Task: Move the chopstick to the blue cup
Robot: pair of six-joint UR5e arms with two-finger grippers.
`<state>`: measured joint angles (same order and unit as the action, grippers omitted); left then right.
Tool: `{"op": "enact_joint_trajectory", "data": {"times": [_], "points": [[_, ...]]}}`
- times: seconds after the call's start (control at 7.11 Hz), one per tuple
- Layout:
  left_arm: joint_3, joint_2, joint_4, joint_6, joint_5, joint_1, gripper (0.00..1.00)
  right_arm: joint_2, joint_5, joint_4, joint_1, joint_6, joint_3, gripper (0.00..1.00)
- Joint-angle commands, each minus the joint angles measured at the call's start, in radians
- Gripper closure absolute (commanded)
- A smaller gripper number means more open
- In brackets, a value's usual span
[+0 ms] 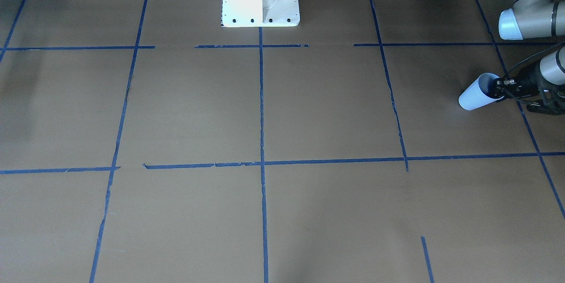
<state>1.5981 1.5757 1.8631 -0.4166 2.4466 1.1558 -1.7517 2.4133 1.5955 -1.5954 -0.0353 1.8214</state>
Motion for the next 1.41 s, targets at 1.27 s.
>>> {"op": "enact_joint_trajectory", "data": {"times": [1.27], "points": [[-0.015, 0.787, -0.194, -1.036, -0.56, -0.646, 1.0, -0.026, 0.0, -0.037, 0.003, -0.003, -0.019, 0.0]]}}
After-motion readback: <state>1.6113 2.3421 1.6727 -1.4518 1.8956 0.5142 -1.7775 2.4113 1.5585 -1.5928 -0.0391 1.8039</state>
